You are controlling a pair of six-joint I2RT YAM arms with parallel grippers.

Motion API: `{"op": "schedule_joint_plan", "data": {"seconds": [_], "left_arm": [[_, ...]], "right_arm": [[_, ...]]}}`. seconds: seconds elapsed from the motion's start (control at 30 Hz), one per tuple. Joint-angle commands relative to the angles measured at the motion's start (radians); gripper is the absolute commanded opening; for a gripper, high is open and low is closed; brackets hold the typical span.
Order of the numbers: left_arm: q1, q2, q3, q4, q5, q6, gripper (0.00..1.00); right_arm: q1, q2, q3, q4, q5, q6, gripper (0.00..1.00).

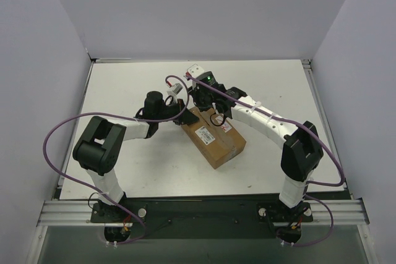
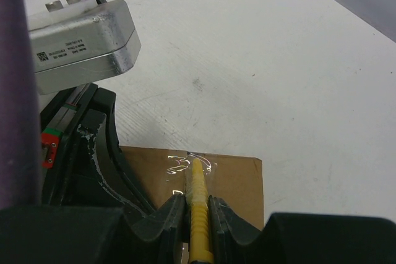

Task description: Unpack the express box

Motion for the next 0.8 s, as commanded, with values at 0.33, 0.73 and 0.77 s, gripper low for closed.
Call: {"op": "schedule_joint_plan", "data": {"seconds": [0.33, 0.73, 0.77], "left_arm": [[0.009, 0.043, -0.007, -0.058, -0.075, 0.032, 0.00], [0.009, 0.046, -0.009, -0.061, -0.084, 0.032, 0.00], [0.009, 0.047, -0.007, -0.061, -0.084, 0.032, 0.00]], "right_arm": [[0.007, 0.005, 0.025, -0.005, -0.040, 0.041, 0.00], [0.011, 0.004, -0.003, -0.023, -0.045, 0.031, 0.00], [0.011, 0.002, -0.006, -0.025, -0.049, 0.033, 0.00]]}}
